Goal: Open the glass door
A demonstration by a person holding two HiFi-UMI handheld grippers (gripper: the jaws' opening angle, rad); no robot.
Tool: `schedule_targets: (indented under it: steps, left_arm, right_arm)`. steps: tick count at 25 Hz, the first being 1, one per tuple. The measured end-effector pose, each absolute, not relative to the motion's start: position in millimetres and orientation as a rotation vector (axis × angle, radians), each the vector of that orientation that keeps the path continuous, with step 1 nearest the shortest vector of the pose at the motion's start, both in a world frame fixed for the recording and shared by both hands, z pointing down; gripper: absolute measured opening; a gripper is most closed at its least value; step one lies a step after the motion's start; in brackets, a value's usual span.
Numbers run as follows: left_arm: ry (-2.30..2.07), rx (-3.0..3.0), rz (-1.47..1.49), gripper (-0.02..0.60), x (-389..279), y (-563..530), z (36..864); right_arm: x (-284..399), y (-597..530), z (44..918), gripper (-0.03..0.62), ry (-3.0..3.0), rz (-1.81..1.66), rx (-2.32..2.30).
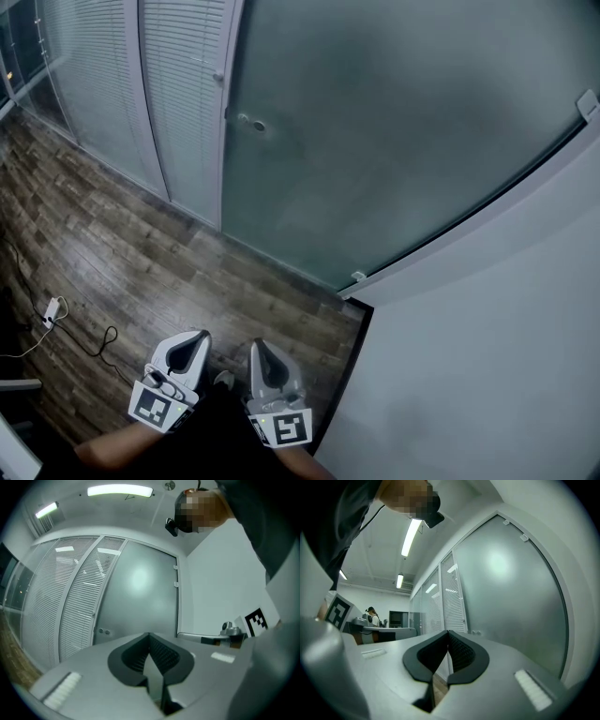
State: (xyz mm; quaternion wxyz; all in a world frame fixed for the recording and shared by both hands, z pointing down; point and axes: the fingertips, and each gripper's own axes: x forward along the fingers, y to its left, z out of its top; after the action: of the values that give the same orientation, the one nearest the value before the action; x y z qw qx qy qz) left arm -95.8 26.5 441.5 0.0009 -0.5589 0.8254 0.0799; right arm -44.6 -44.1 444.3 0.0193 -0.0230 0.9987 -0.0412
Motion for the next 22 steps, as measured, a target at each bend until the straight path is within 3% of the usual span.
schedule_targets:
  steps: [11,22]
  left_arm:
    - [2.636,-1.727,0.264,0.000,-139,5,451]
    - [2.610,-1.778,0.299,0.000,-220,-39,446]
  right_arm:
    - [-84,-65,445,0.003,3.094,-0.133,-0.004]
    - [-176,-101,442,0.003,3.129,-0.140,-0.028]
